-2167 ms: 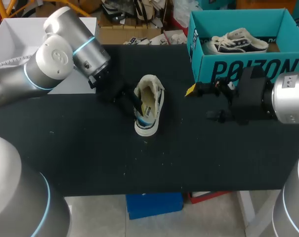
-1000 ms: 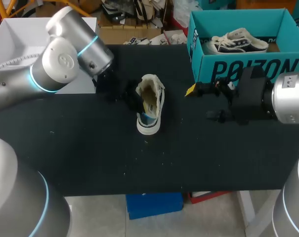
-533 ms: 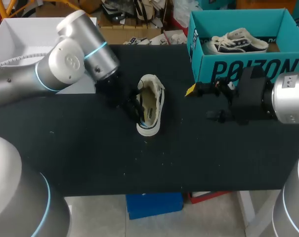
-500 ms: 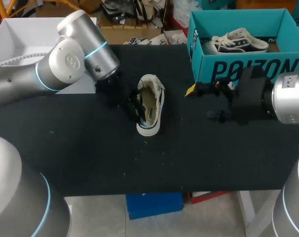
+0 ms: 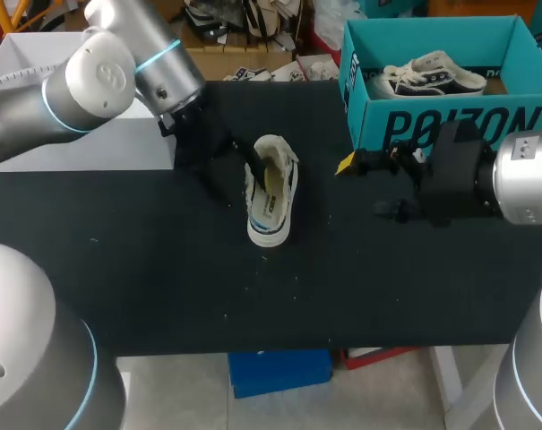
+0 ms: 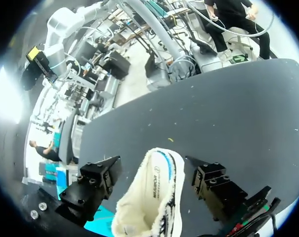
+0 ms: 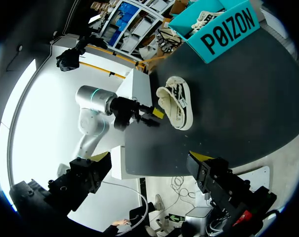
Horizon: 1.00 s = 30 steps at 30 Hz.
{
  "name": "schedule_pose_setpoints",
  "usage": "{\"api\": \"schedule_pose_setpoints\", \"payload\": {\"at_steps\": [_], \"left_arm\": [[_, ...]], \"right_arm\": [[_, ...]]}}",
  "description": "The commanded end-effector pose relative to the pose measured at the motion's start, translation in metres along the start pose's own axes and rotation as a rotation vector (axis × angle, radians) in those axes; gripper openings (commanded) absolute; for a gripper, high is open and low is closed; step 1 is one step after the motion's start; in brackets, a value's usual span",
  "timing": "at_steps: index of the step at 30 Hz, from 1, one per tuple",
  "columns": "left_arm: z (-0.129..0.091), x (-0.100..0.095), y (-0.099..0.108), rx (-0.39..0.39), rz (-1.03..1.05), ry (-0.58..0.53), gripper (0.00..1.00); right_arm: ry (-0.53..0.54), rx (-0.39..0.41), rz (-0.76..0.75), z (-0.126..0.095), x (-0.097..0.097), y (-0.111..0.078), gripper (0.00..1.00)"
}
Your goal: Take the shoe out of the shoebox, open the shoe tongue, remove and reinsert the insole, then place the shoe into the shoebox
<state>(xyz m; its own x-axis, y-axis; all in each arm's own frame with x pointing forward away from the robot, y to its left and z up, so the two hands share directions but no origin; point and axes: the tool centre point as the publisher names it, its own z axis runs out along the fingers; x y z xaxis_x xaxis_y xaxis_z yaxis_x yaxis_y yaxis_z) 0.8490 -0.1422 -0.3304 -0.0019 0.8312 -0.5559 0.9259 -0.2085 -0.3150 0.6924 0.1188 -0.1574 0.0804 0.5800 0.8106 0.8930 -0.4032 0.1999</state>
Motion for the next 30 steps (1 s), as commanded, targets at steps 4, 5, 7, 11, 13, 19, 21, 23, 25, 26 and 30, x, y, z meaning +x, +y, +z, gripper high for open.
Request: {"api": "schedule_pose_setpoints", "payload": {"at_steps": [4, 5, 7, 11, 13, 19, 21, 23, 25, 26, 30], "left_arm": [[0.008, 0.006, -0.009, -0.063, 0.003, 0.1, 0.0], [0.01, 0.008, -0.008, -0.07, 0.004, 0.114, 0.0], [0.014, 0.01, -0.006, -0.085, -0.001, 0.126, 0.0], [0.023, 0.014, -0.004, -0.099, 0.0, 0.153, 0.0], [0.028, 0.017, -0.001, -0.107, -0.002, 0.167, 0.0], [0.038, 0.024, 0.007, -0.127, -0.005, 0.2, 0.0], [0.041, 0.026, 0.011, -0.129, -0.007, 0.201, 0.0], [0.042, 0.025, 0.014, -0.133, -0.011, 0.198, 0.0], [0.044, 0.024, 0.017, -0.139, -0.012, 0.199, 0.0], [0.044, 0.023, 0.019, -0.142, -0.014, 0.196, 0.0], [0.048, 0.02, 0.025, -0.143, -0.022, 0.202, 0.0]], "right_arm": [[-0.002, -0.001, 0.0, 0.0, 0.0, -0.001, 1.0], [-0.002, -0.001, 0.0, 0.0, 0.0, -0.001, 1.0], [-0.002, -0.001, 0.0, 0.0, 0.0, -0.001, 1.0], [-0.002, -0.001, 0.0, 0.0, 0.0, -0.001, 1.0], [-0.002, -0.001, 0.0, 0.0, 0.0, -0.001, 1.0], [-0.002, -0.001, 0.0, 0.0, 0.0, -0.001, 1.0], [-0.002, -0.001, 0.0, 0.0, 0.0, -0.001, 1.0], [-0.002, -0.001, 0.0, 0.0, 0.0, -0.001, 1.0], [-0.002, -0.001, 0.0, 0.0, 0.0, -0.001, 1.0], [-0.002, -0.001, 0.0, 0.0, 0.0, -0.001, 1.0], [-0.002, -0.001, 0.0, 0.0, 0.0, -0.001, 1.0]]}}
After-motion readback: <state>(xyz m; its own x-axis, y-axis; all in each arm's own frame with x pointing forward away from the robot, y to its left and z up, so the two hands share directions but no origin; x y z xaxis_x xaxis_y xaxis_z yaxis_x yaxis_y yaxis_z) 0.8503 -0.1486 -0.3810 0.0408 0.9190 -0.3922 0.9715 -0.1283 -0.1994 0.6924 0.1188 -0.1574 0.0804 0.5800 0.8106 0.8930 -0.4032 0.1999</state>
